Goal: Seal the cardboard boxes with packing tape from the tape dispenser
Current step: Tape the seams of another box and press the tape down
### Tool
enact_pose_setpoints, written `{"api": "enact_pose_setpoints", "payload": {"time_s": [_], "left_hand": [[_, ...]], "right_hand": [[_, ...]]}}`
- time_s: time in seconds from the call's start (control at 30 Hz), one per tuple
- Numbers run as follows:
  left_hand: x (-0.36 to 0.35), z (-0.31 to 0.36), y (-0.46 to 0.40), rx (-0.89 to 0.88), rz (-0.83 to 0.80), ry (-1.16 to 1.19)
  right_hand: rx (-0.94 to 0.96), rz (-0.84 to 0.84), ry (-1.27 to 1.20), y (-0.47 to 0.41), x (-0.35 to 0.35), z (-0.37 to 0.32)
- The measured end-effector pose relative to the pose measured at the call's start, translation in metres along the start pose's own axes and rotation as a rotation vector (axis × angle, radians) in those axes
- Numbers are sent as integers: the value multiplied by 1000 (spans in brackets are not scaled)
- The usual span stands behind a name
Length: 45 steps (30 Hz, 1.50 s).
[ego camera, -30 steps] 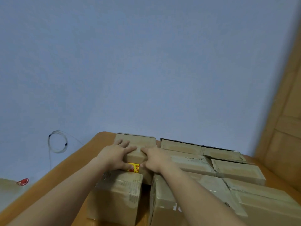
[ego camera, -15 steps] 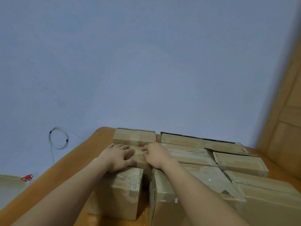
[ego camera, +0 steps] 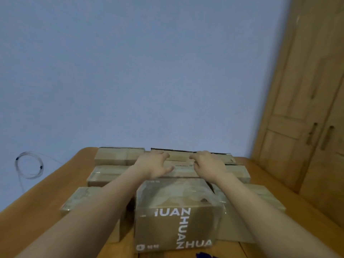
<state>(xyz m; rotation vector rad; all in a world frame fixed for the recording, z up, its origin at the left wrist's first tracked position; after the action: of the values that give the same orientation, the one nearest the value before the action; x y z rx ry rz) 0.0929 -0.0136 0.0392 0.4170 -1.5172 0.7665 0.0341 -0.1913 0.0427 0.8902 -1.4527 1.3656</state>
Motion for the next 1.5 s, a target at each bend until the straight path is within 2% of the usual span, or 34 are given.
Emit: {"api": "enact_pose_setpoints", "payload": {"time_s": [0.17,0.3,0.6,0.8,0.97,1.1,1.23,1.5], "left_hand": [[-4,67,-41,-129,-105,-21],[-10,98,-73,-164,-134,-19],[-47,128,-135,-155,-223,-92],[-66,138,-156,-159,-337,-70],[-81,141,-160,-187,-315,-161],[-80,142,-160,-182,-245,-148],[-82,143,-158,-171,-222,-121],[-56,148,-145,-217,-48,-12]], "right_hand": [[-170,-79,69,13,7,76],[-257,-141,-34,16,2,120],[-139,-189,66,-4,-35,156],[-152,-349,-12,-17,-58,165],[-149,-370,-112,-29,-78,167],[-179,-341,-175,-30,-77,173],[-184,-305,-153,-19,-68,173],[-216,-191,-58,1,-17,173]]}}
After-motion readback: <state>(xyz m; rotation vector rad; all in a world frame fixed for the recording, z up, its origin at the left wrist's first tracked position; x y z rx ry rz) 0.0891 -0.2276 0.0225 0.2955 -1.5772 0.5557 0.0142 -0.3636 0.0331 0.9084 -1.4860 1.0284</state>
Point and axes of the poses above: each hand's wrist, its own y-axis away from the middle knuckle, its own x-axis out of the back of the hand, z = x × y, the point moved 3 cm from there along -y, towards the middle knuckle, and after that the axes turned 6 degrees about -x, right-handed, at the moved point
